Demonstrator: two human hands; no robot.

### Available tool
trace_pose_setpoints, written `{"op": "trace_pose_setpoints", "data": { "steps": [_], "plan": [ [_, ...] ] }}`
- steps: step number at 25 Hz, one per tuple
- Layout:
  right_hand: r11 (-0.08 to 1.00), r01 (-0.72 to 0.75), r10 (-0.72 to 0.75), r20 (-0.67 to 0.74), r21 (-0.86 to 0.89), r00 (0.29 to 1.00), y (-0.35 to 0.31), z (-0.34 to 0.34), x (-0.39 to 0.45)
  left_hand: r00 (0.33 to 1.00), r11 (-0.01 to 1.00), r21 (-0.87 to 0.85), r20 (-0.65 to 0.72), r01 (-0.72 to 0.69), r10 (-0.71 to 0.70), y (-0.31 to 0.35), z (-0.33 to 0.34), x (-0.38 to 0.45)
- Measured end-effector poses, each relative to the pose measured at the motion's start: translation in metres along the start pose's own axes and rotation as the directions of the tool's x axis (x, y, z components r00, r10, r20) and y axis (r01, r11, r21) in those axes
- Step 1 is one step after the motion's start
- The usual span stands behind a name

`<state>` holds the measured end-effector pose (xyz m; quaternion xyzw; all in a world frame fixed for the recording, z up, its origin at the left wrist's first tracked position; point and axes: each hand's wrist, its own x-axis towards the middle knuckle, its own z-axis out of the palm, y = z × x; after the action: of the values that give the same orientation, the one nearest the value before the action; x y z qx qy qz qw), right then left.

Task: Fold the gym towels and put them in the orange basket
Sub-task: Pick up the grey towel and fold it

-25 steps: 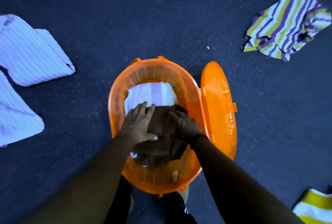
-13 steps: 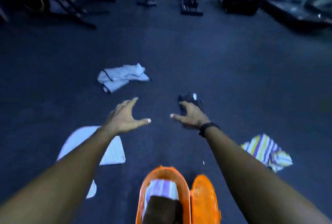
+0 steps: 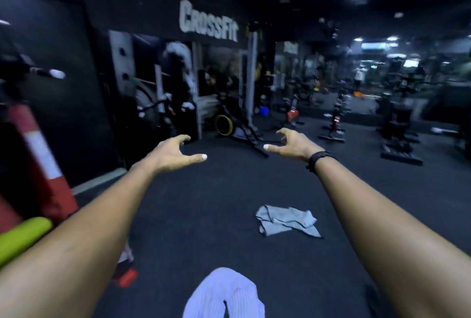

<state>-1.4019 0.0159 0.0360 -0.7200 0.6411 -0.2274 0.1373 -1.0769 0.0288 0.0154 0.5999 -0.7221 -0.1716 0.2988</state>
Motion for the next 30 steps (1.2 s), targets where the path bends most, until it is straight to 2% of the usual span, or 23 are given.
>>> {"op": "trace_pose_setpoints", "data": {
  "steps": [5, 8, 14, 23, 30],
  "plan": [
    [0.968, 0.243, -0.247, 0.074, 0.057, 0.966, -0.173, 0.075, 0.023, 0.968, 0.982, 0.025, -0.173, 0.188, -0.181, -0.105, -0.127, -0.074],
    [0.943, 0.322, -0.33, 0.129, 0.082, 0.935, -0.248, 0.118, 0.031, 0.938, 0.96, 0.031, -0.221, 0.279, -0.266, -0.152, -0.184, -0.112],
    [0.881, 0.437, -0.467, 0.176, 0.182, 0.867, -0.383, 0.199, 0.034, 0.834, 0.899, 0.012, -0.378, 0.438, -0.401, -0.242, -0.284, -0.192],
    [0.821, 0.517, -0.569, 0.288, 0.24, 0.77, -0.498, 0.306, 0.052, 0.719, 0.794, -0.019, -0.411, 0.608, -0.56, -0.338, -0.344, -0.252],
    [0.803, 0.54, -0.596, 0.37, 0.253, 0.713, -0.536, 0.387, 0.123, 0.643, 0.728, -0.039, -0.438, 0.685, -0.628, -0.416, -0.347, -0.22]
  ]
}}
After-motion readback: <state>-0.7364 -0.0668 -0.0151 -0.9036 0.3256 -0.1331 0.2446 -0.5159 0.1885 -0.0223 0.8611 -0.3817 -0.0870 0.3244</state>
